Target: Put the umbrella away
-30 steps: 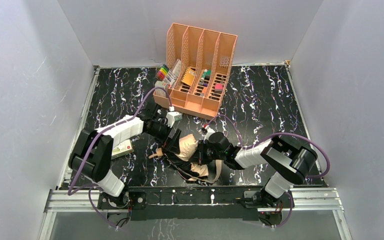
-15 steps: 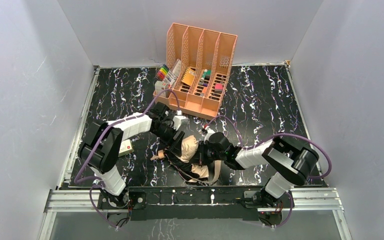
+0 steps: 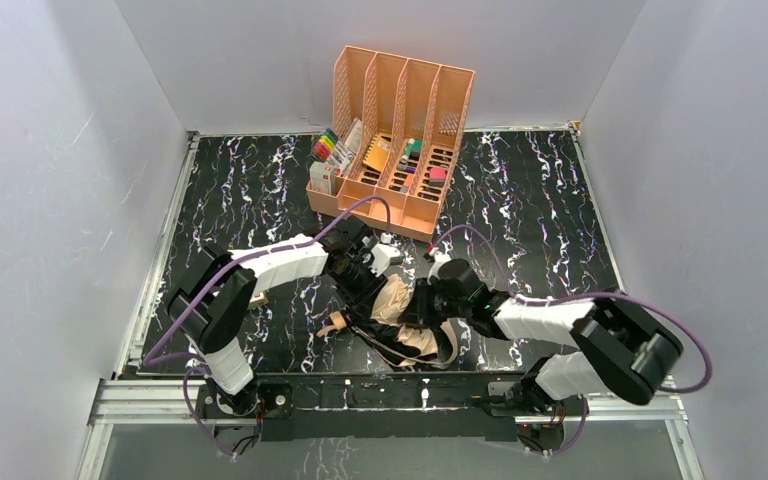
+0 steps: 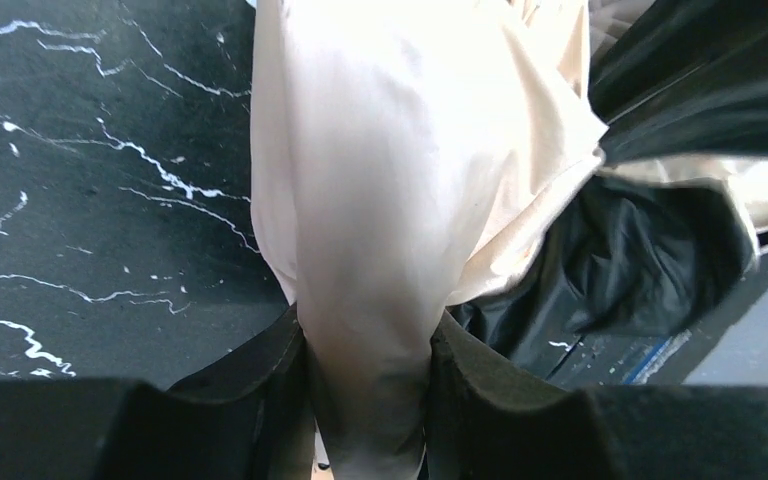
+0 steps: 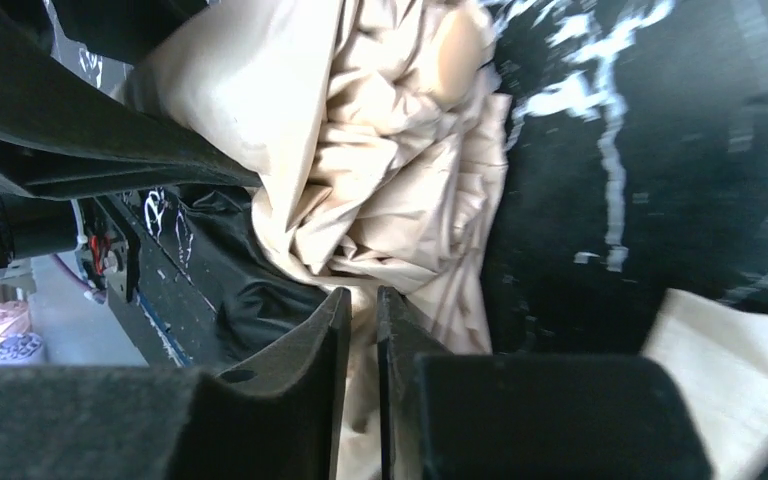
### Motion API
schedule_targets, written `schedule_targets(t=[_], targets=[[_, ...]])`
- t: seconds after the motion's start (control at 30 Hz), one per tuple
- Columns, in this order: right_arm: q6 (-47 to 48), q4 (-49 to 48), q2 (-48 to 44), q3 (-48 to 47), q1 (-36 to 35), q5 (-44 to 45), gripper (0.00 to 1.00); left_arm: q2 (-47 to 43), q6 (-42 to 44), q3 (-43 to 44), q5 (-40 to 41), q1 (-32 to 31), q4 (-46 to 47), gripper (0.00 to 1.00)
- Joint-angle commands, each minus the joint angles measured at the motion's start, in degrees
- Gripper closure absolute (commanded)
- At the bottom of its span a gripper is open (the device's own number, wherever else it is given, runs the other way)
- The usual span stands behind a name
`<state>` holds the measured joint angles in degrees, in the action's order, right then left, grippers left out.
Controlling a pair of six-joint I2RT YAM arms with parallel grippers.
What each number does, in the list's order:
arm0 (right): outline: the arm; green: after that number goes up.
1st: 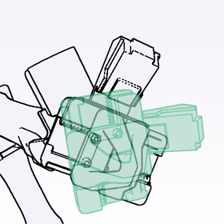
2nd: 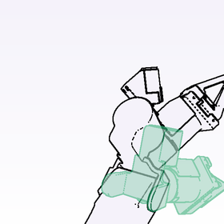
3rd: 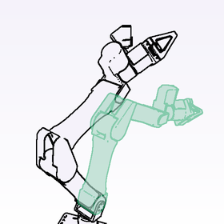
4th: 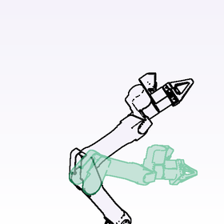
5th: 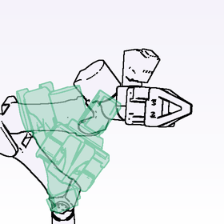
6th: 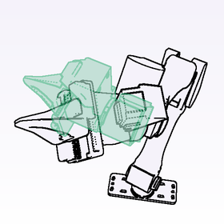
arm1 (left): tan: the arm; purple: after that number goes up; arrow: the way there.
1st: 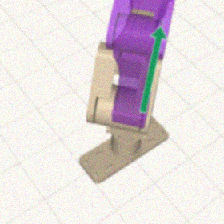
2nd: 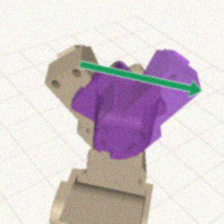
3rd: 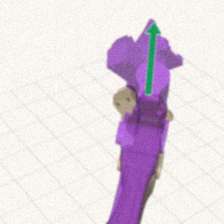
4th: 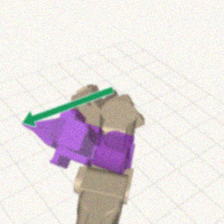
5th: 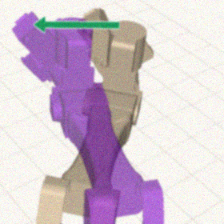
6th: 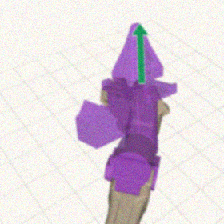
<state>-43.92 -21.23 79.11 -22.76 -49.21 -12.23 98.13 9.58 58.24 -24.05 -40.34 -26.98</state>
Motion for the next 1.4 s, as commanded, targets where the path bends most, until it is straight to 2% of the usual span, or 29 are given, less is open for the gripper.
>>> schedule_targets(t=[0.0,0.23,0.33,0.53,0.6,0.7,0.87,1.03,1.23,1.37], targets=[[7.34,10.73,-7.1,-1.0,6.35,-2.06,0.74,1.45,0.52,0.42,13.14,-1.22,2.01,1.0],[13.0,21.97,-15.53,-5.19,17.87,-3.89,0.52,0.05,4.91,0.75,17.72,-2.78,9.98,1.0],[15.69,24.09,-14.68,-8.12,21.8,-3.74,0.49,-1.18,10.64,-1.02,16.71,-3.61,13.98,1.0],[20.98,17.47,-11.94,-11.38,24.77,-3.21,0.46,-2.64,21.55,-4.2,21.42,-5.71,21.84,1.0],[24.32,17.79,-11.44,-13.25,25.12,-3.06,0.43,-2.14,24.91,-4.67,22.83,-6.08,23.57,1.0],[32.97,21.13,-8.76,-17.56,26.78,-10.36,0.36,-0.4,28.42,-4.89,24.69,-6.35,25.99,1.0],[37.93,19.2,-5.22,-18.35,28.75,-12.55,0.22,1.44,33.34,-6.29,27.34,-6.85,31.02,1.0],[42.84,21.12,2.99,-25.65,31.93,-22.06,0.14,0.76,36.45,-9.37,27.2,-7.28,35.75,1.0],[46.63,24.05,10.8,-34.37,32.17,-28.34,0.11,0.53,39.06,-12.24,27.85,-8.4,39.68,1.0],[51.83,33.54,18.27,-42.61,32.01,-35.95,0.11,0.57,40.14,-13.08,28.52,-8.96,41.39,1.0]])
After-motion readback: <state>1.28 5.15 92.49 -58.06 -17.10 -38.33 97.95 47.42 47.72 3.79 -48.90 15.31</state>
